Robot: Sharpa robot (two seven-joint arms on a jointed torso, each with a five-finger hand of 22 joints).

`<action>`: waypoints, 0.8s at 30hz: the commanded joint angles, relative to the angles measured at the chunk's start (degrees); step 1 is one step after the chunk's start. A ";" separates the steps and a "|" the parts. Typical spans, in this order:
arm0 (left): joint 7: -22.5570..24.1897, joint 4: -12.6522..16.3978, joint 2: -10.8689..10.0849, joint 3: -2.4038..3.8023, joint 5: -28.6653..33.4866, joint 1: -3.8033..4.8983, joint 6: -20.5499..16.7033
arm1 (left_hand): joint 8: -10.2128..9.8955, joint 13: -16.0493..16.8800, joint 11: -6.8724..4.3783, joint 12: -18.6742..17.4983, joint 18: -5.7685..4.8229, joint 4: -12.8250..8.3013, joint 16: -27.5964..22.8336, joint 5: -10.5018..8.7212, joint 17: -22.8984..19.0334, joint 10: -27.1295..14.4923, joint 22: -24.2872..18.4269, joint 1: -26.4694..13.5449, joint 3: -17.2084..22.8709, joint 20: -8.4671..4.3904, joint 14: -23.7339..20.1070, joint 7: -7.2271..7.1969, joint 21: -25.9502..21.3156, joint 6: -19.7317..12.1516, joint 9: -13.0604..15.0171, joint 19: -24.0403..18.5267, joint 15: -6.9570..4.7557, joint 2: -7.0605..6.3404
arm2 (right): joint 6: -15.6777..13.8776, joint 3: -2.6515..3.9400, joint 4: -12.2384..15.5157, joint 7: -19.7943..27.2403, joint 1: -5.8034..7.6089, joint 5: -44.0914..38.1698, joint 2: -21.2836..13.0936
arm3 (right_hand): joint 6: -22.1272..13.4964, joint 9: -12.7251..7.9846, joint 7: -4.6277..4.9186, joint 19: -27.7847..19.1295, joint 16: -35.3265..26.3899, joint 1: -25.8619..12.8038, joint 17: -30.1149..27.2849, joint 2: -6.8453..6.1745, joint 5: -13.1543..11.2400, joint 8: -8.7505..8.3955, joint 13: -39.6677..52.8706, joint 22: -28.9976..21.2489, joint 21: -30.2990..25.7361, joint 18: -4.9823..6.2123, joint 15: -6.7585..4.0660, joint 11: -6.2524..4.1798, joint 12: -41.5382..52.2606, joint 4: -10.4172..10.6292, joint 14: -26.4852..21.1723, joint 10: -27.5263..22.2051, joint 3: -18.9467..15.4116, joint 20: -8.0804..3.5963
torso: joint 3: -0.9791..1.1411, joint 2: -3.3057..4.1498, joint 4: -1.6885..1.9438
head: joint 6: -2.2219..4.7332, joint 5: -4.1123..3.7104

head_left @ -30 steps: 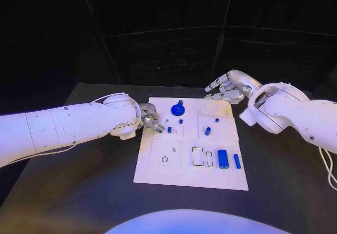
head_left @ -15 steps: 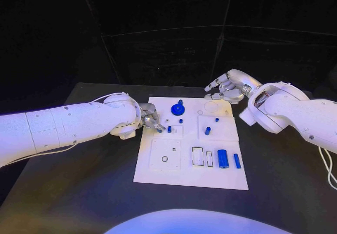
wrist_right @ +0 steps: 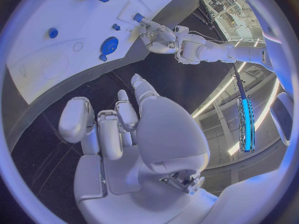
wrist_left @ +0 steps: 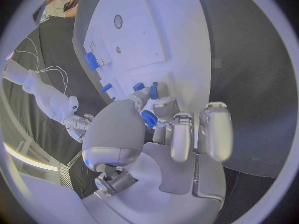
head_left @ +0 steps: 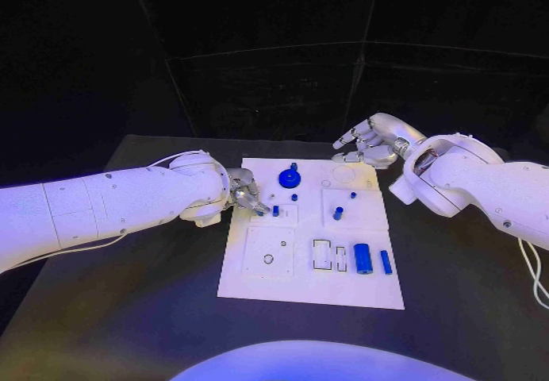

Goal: Assemble the parts on the task board

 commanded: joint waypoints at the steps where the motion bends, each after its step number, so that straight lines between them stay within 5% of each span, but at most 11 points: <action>1: -0.42 -0.03 0.21 -0.11 -0.18 -0.16 0.93 | -0.38 0.11 0.13 0.38 -0.59 0.55 0.18 -0.15 15.09 0.38 6.01 -0.72 -1.03 -0.35 5.95 0.12 0.41 0.44 -0.27 1.82 -0.36 0.22 | 0.00 0.03 0.15 0.30 0.11 -0.10 -0.02 | -0.28 -0.06 -0.01 -0.26 -0.22 -0.04 6.35 0.57 0.22 0.35 -0.09 -0.06 -0.40 0.51 -0.42 -0.07 0.11 0.33 3.84 -0.21 -0.15 0.03 | 0.00 -0.01 -0.01 | -0.03 -0.02; 24: -0.48 0.22 0.03 -0.10 -0.18 -0.11 1.03 | -0.16 0.60 0.07 0.81 -0.71 2.30 0.18 -0.13 15.09 0.70 6.57 -0.83 -4.23 -0.37 5.95 0.03 0.86 0.78 -0.74 2.06 -0.39 0.38 | 0.02 0.03 0.10 0.36 0.10 -0.10 -0.03 | -0.28 -0.06 -0.01 -0.26 -0.22 -0.04 6.35 0.57 0.22 0.35 -0.09 -0.06 -0.40 0.51 -0.42 -0.07 0.11 0.33 3.84 -0.21 -0.15 0.03 | 0.00 -0.02 0.00 | -0.22 -0.01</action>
